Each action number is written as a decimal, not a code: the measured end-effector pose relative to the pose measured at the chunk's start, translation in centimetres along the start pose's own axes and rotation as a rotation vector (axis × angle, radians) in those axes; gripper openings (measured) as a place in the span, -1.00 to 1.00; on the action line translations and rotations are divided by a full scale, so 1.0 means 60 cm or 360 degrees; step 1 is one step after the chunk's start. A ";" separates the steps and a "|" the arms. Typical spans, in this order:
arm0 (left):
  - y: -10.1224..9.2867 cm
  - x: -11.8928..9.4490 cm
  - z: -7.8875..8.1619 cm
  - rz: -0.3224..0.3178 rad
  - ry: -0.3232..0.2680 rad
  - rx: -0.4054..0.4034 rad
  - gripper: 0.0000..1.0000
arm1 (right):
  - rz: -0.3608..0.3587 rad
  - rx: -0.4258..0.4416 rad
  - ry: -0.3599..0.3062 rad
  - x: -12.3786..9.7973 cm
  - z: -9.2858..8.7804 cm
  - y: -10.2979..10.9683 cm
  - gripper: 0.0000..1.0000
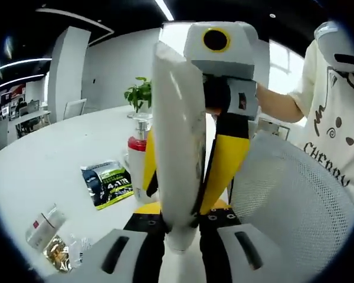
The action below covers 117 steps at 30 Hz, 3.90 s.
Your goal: Arrange the skincare products in the storage area until every visible bottle or jar stands upright without overlapping.
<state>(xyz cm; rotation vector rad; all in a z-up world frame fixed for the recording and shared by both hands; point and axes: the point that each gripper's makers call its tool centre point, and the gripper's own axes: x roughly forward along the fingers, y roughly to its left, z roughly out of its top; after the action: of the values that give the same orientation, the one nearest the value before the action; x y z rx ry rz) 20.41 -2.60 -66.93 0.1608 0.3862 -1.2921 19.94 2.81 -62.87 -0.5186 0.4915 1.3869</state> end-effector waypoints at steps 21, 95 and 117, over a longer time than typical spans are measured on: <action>0.023 0.009 -0.001 0.0127 0.0018 0.0036 -0.64 | 0.0128 -0.0295 0.0649 -0.003 -0.001 -0.021 -0.67; 0.113 0.064 -0.005 0.0190 0.0025 0.0102 -0.63 | 0.0227 -0.0340 0.1142 -0.022 -0.056 -0.127 -0.83; 0.119 0.076 0.002 0.0163 0.0024 0.0111 -0.64 | 0.0234 -0.0286 0.1146 -0.026 -0.071 -0.143 -0.79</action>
<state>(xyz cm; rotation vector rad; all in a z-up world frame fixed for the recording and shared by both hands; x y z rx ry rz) 28.30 -4.80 -69.17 0.2464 0.3418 -1.2046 28.18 -1.94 -64.81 -1.1603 1.0029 1.3665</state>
